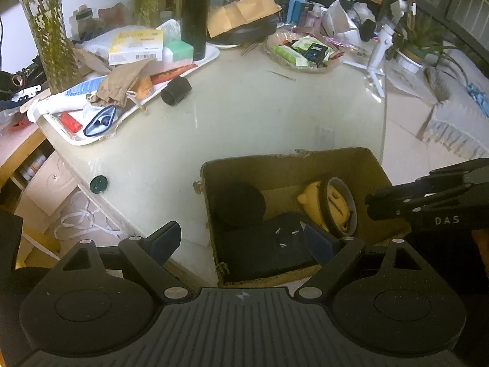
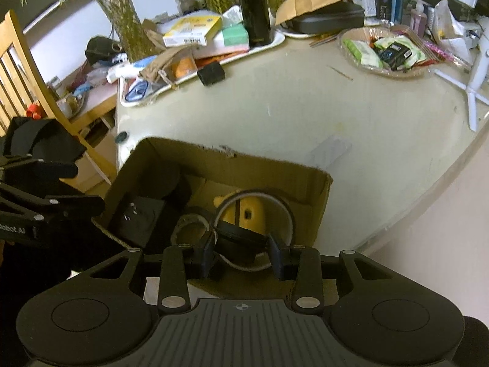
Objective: Organize rigid objects
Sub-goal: 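Open the right gripper to drop the black knob into the cardboard box, then move the right tool down toward the clear plastic tray on the table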
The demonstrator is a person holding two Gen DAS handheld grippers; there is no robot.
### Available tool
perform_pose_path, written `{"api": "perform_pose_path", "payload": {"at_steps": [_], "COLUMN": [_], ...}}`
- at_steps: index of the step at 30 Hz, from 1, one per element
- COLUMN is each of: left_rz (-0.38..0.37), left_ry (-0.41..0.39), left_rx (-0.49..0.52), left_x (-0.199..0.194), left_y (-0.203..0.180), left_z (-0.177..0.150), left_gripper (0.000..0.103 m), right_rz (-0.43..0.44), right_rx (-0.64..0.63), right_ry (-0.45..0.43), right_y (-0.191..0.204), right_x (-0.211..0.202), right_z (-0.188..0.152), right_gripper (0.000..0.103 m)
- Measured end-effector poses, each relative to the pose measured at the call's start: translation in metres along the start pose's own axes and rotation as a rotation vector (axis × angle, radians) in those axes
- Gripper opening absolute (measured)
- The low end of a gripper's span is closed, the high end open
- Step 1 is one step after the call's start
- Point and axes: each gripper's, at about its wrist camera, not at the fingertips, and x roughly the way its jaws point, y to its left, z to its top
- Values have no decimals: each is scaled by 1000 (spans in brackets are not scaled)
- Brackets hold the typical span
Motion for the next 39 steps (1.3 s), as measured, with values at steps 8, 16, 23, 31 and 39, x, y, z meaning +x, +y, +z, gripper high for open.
{"api": "perform_pose_path", "payload": {"at_steps": [8, 16, 23, 31, 39], "left_rz": [-1, -1, -21, -34, -60], "left_ry": [9, 17, 10, -5, -12], "left_rx": [-2, 10, 10, -4, -24], "left_x": [1, 4, 4, 6, 10], "left_y": [-2, -4, -4, -1, 0], "left_z": [-2, -2, -2, 4, 12], "left_gripper": [89, 89, 89, 89, 89], "right_rz": [-34, -29, -32, -80, -139], "right_rx": [-55, -41, 12, 80, 101], "right_ry": [2, -52, -122, -152, -138], "right_y": [7, 4, -4, -17, -27], "right_x": [5, 1, -5, -1, 13], "right_z": [-4, -3, 2, 12, 35], "right_gripper": [100, 103, 103, 103, 103]}}
